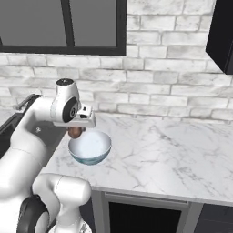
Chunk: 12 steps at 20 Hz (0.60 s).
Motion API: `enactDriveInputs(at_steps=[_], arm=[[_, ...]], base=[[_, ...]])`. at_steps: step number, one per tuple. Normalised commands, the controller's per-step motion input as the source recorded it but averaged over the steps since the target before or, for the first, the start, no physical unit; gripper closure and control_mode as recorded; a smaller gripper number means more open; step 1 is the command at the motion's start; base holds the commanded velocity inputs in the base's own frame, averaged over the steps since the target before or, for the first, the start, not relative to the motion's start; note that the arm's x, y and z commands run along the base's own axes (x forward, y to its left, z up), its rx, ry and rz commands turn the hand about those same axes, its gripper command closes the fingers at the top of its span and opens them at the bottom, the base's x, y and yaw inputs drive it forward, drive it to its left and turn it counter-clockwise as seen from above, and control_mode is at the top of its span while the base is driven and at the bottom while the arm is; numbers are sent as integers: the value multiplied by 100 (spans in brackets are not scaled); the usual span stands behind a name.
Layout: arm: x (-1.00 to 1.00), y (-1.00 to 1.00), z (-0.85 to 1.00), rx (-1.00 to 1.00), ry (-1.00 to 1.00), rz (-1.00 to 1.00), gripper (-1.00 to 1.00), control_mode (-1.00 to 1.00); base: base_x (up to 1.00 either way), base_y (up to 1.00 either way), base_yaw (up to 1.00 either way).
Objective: Pick the cucumbers from the cabinet and place them in one bowl. Pick the potato from the sink and place it in the other bowl.
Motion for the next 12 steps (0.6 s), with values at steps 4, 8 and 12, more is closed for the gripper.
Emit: enactDriveInputs(at_steps=[4,8,12], arm=[[55,-17,-49,0,0,-7,100,-100],[26,-20,-18,0,2,-5,100,-100],[23,-23,-22,0,2,-2,100,-100]], base=[[0,0,0],[0,0,0],[0,0,0]])
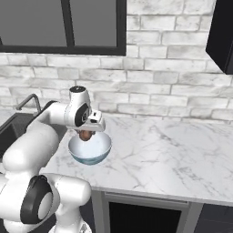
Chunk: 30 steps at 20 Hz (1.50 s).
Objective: Pick the cucumbers from the cabinet and place them in one bowl. Pick the potato from the sink and place it in the other bowl.
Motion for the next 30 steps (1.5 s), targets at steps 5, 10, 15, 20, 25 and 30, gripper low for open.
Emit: enactDriveInputs(at_steps=[5,10,15,20,25,30], arm=[[1,-8,-15,0,2,0,100,-100],[0,-2,-33,0,0,0,100,-100],[0,0,-40,0,1,0,100,-100],[4,0,-33,0,0,0,100,-100],[15,0,-15,0,0,0,100,-100],[10,0,-20,0,0,0,100,-100]], base=[[0,0,0],[0,0,0],[0,0,0],[0,0,0],[0,0,0],[0,0,0]])
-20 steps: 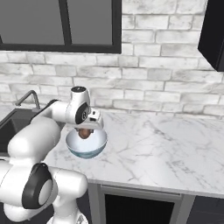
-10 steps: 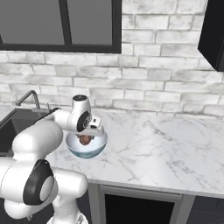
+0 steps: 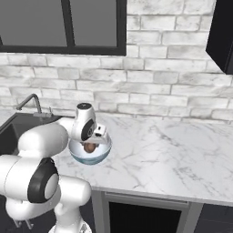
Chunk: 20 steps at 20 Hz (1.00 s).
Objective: Pick the cucumbers from the cabinet and place them in one bowl. Pick the potato from the sink and place it in the other bowl.
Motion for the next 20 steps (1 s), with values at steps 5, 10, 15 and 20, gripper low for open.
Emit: enactDriveInputs(at_steps=[5,10,15,20], arm=[[1,0,-29,0,0,0,100,-100],[0,0,-26,0,0,0,100,-100],[0,0,-18,0,0,0,100,-100],[0,0,0,0,0,0,-100,-100]], base=[[0,0,0],[0,0,0],[0,0,0],[0,0,0]])
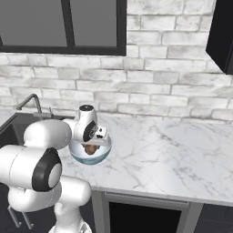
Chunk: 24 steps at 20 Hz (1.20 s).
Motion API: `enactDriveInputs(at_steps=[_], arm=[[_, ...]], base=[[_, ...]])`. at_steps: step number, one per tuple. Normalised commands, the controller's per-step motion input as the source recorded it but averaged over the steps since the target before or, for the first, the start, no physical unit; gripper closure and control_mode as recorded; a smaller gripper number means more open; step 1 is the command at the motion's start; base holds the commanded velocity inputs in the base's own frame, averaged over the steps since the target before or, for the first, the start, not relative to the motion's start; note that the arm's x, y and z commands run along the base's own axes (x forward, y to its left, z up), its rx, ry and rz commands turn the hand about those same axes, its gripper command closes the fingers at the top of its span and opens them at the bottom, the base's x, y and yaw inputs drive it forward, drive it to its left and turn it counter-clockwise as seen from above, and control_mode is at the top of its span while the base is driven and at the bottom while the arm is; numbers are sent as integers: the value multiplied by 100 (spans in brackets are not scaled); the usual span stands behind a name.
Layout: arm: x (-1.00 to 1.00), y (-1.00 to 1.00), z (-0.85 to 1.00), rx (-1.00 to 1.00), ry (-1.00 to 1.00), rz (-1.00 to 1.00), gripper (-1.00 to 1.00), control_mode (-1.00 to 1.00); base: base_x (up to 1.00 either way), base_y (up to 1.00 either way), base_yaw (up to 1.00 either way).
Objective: Pick the cucumbers from the cabinet and place them in one bowl. Pick the potato from the sink and place it in the other bowl.
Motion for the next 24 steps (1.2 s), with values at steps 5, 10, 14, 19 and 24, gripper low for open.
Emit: enactDriveInputs(at_steps=[5,10,14,19,24], arm=[[0,0,0,0,0,0,-100,-100],[-9,0,0,0,0,0,-100,-100],[-22,0,13,0,0,0,-100,-100],[-22,-1,30,0,0,0,-100,-100],[-34,-4,50,0,1,0,-100,-100]], base=[[0,0,0],[0,0,0],[0,0,0],[0,0,0],[0,0,0]])
